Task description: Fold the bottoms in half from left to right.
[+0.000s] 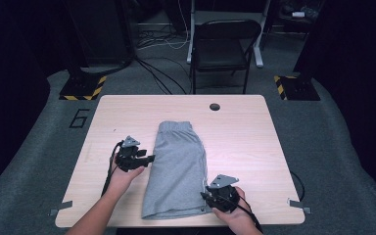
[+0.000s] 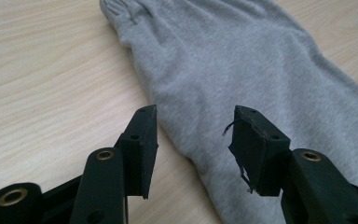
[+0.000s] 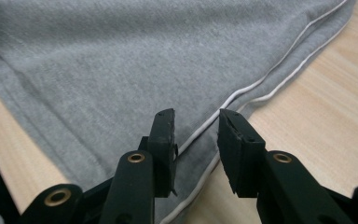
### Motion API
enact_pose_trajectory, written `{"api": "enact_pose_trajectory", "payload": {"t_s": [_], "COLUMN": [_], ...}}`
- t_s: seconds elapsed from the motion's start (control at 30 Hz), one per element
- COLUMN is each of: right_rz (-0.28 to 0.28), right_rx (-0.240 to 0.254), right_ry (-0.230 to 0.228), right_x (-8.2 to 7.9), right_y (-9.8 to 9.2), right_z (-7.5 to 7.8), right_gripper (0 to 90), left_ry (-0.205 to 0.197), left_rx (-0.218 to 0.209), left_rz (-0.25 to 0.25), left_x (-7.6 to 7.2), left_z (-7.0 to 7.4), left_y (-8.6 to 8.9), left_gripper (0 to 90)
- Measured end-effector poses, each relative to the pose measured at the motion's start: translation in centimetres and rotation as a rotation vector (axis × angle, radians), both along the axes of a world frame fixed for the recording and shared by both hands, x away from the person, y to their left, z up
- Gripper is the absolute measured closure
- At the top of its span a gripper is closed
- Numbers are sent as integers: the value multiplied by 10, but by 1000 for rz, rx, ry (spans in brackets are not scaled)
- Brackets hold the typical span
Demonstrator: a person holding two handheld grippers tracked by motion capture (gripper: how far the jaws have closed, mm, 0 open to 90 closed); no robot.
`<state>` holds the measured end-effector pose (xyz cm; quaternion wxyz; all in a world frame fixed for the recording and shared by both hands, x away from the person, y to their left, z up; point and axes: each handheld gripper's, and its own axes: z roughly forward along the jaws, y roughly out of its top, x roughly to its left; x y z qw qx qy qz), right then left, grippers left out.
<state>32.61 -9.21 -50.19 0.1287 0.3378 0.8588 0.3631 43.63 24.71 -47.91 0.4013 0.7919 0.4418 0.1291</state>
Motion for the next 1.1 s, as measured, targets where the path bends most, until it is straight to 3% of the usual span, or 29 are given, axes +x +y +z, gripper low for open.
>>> {"api": "enact_pose_trajectory", "payload": {"t_s": [0.1, 0.23, 0.43, 0.53, 0.63, 0.7, 0.73, 0.83, 1.1], "right_rz": [19, 18, 31, 47, 51, 86, 85, 111, 103], "right_rx": [22, 7, -8, -25, -5, -28, -31, -31, 71], "right_ry": [-1, 22, 30, 14, 43, 12, 22, -16, -70], "right_x": [-4, -10, -14, -13, -14, -14, -15, -16, -23], "right_y": [-1, 0, 3, 4, 5, 6, 8, 10, -2], "right_z": [-1, -5, -13, -13, -13, -12, -11, -6, 21], "right_gripper": [649, 633, 609, 639, 734, 802, 820, 837, 841], "left_ry": [-9, -20, -27, -26, -22, -26, -27, -25, -18], "left_rx": [-9, -31, -19, -21, -26, -30, -26, -24, -9], "left_rz": [-6, 0, -13, -9, 0, 9, 5, 9, 9], "left_x": [6, 11, 18, 18, 17, 16, 17, 16, 16], "left_z": [2, 1, 3, 3, 3, 4, 4, 3, 0], "left_y": [-5, -10, -14, -14, -13, -12, -11, -9, -8], "left_gripper": [505, 504, 504, 504, 504, 504, 503, 504, 504]}}
